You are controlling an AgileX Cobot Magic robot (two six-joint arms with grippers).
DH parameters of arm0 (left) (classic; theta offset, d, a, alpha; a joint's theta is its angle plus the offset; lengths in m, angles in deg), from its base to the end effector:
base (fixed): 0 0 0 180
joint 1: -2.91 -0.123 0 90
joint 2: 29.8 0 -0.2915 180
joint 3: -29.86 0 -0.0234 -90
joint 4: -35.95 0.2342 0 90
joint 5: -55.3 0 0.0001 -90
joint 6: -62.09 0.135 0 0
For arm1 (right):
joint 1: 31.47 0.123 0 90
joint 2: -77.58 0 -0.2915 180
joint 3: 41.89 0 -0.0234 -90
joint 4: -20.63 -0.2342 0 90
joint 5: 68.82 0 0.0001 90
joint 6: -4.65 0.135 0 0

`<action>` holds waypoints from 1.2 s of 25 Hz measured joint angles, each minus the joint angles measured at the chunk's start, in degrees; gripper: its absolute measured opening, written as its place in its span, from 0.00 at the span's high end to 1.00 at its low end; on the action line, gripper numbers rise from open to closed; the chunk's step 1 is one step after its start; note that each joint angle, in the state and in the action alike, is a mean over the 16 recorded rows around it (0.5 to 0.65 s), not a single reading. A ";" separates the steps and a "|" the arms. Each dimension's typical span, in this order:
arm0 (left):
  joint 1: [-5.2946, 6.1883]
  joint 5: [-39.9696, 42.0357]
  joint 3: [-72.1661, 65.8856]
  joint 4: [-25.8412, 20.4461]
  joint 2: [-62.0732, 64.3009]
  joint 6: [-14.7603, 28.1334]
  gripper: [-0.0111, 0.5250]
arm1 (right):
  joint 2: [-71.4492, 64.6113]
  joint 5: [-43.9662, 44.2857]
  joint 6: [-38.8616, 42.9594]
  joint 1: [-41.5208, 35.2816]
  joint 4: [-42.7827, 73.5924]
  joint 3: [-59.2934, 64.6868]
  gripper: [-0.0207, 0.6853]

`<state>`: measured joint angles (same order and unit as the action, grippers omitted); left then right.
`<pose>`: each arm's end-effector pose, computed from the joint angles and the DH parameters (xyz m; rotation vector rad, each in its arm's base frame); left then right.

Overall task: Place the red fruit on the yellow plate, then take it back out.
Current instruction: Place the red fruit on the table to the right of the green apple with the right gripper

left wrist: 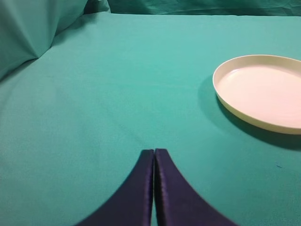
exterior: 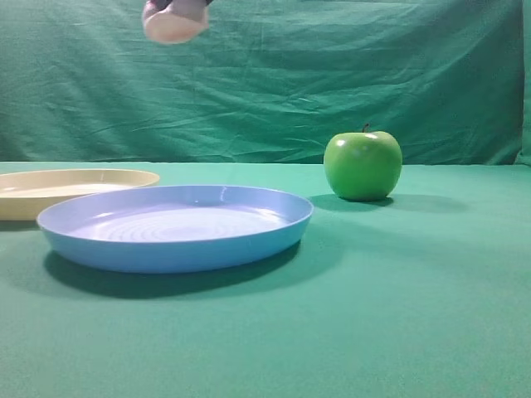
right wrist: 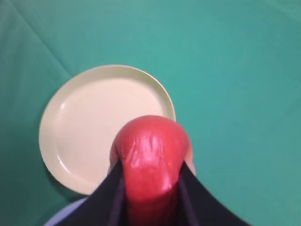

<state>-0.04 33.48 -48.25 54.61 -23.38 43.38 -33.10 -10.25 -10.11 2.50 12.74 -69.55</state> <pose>0.0696 0.0197 0.1657 -0.1517 1.8316 0.1297 0.3363 0.2457 0.3426 -0.9904 2.2800 0.3194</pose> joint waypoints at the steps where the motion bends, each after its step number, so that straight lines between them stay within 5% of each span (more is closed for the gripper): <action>1: 0.00 0.00 0.00 0.00 0.00 0.00 0.98 | 2.39 -0.16 0.42 -0.82 0.65 2.36 0.73; 17: 0.00 0.00 0.00 0.00 0.00 0.00 0.98 | 40.34 -21.42 2.29 -13.77 2.30 58.34 0.73; 30: 0.00 0.00 0.00 0.00 0.00 0.00 0.98 | 35.36 -46.78 2.04 -14.48 2.23 80.26 0.71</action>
<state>-0.04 33.48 -48.25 54.61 -23.38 43.38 2.26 -57.03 -8.07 -11.98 14.97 10.71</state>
